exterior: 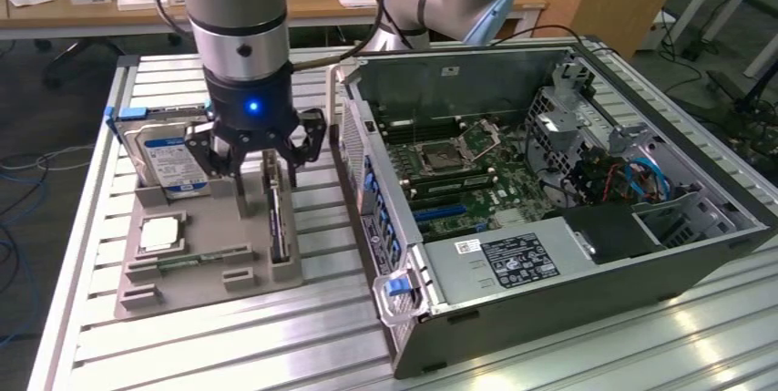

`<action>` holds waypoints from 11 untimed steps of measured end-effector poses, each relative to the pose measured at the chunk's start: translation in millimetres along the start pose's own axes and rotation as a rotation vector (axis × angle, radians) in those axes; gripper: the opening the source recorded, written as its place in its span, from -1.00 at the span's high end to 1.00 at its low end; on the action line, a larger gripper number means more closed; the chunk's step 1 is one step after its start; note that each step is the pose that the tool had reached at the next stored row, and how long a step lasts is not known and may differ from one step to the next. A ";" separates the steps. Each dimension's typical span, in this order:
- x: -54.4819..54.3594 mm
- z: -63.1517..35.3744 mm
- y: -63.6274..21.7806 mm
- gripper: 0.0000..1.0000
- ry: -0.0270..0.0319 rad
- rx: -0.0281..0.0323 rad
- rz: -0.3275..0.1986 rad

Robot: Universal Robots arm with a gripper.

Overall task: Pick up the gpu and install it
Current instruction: 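Pick up the gpu and move the gpu toward the slot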

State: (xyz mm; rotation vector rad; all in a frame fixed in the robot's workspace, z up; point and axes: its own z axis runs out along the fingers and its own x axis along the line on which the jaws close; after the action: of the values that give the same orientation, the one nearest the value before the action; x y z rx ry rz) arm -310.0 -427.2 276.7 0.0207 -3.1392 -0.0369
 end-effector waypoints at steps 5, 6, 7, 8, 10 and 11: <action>-0.1 8.0 -0.3 -0.29 0.0000 0.0000 0.004; -0.1 9.7 -0.4 -0.29 0.0000 0.0000 0.006; -0.1 11.7 -0.5 -0.29 0.0000 0.0000 0.009; -0.1 13.5 -0.5 -0.29 -0.0001 0.0000 0.011; -0.2 17.0 -0.6 -0.29 -0.0002 0.0001 0.017; -0.2 18.9 -0.6 -0.29 -0.0003 0.0000 0.019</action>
State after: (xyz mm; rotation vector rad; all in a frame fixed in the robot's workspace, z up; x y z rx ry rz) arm -309.9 -427.4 257.8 -0.0096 -3.1393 -0.0368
